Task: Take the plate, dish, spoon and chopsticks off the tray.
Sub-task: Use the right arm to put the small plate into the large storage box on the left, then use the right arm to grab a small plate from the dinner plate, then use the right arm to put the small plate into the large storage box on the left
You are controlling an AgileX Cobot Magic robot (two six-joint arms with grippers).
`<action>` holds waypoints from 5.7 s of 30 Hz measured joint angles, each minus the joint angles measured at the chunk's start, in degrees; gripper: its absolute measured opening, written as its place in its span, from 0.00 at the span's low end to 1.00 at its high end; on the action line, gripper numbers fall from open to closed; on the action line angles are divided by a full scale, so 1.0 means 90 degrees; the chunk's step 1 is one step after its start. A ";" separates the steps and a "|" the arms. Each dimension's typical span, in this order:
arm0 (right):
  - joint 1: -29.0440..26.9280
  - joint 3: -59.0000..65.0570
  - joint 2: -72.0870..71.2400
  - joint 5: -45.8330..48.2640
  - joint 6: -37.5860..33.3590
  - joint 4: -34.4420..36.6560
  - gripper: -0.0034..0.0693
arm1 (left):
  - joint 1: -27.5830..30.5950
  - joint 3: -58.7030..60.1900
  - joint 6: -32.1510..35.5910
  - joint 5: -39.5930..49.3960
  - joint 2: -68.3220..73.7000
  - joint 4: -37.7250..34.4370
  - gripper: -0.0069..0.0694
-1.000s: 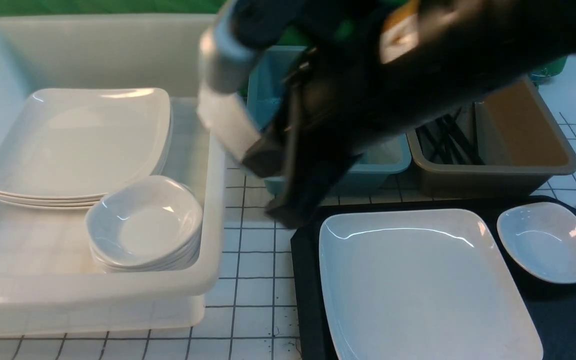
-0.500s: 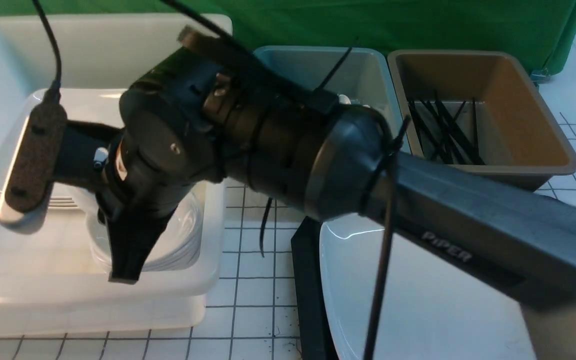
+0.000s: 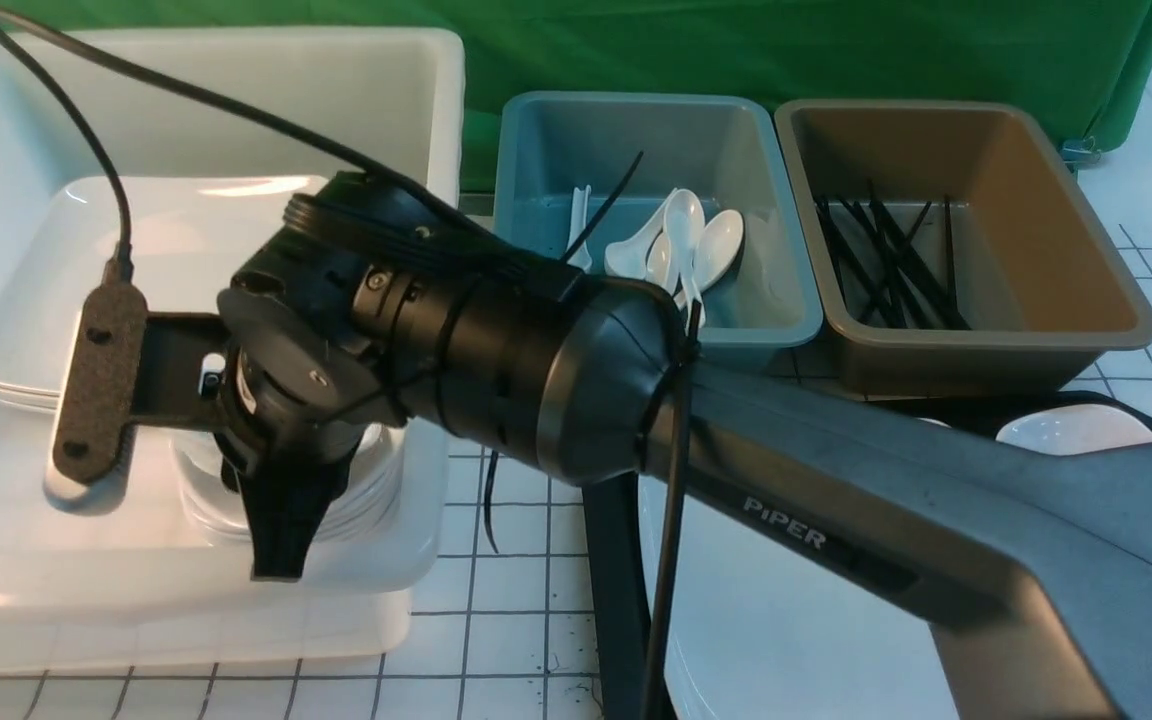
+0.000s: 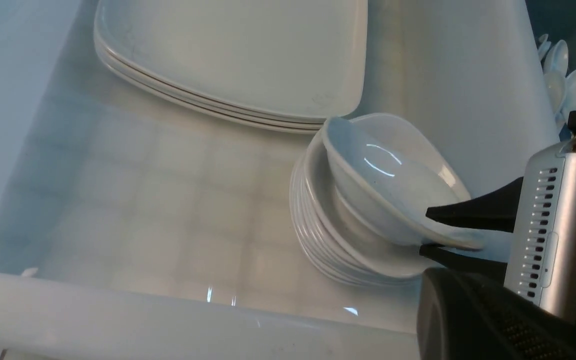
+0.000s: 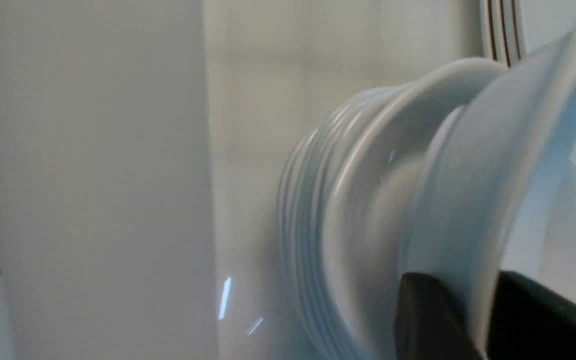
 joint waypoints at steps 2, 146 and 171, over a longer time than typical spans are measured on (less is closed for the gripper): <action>0.0000 0.0000 -0.0005 0.0024 0.0000 0.0000 0.43 | 0.0000 0.0000 0.0000 0.0000 0.0000 -0.0014 0.12; 0.0188 0.1274 -0.0671 -0.0978 -0.0880 -0.0504 0.12 | 0.0000 -0.1089 -0.0722 0.0384 0.0071 0.0767 0.12; 0.0189 0.1203 -0.1382 -0.0421 -0.0297 -0.1345 0.54 | 0.0000 -0.1089 -0.0689 0.0439 0.0071 0.0684 0.12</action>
